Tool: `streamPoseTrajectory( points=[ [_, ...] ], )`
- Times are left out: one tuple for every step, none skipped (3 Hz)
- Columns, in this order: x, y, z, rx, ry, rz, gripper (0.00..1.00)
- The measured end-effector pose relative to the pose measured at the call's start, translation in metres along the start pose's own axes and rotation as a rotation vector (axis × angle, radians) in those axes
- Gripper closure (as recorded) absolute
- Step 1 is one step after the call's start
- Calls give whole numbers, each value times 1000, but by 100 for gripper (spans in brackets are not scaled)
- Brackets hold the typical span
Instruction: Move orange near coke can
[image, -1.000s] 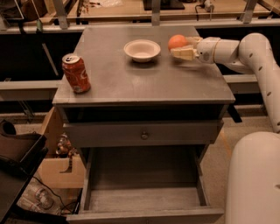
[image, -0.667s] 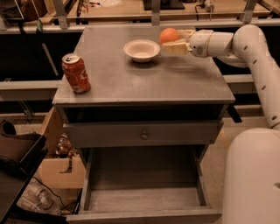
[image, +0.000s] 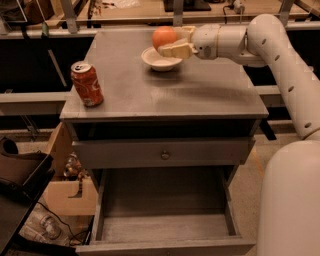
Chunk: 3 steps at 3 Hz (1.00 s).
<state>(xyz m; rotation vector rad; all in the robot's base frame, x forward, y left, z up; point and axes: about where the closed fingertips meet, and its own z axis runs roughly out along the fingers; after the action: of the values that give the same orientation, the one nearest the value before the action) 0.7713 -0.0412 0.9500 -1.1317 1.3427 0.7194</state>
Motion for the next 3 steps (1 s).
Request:
streamPoseTrajectory(
  points=[
    [-12,41,27,-154,-87,49,100],
    [-16,80,44,-303,-184,107,100],
    [-7,105,52,-380,-188,115,100]
  ],
)
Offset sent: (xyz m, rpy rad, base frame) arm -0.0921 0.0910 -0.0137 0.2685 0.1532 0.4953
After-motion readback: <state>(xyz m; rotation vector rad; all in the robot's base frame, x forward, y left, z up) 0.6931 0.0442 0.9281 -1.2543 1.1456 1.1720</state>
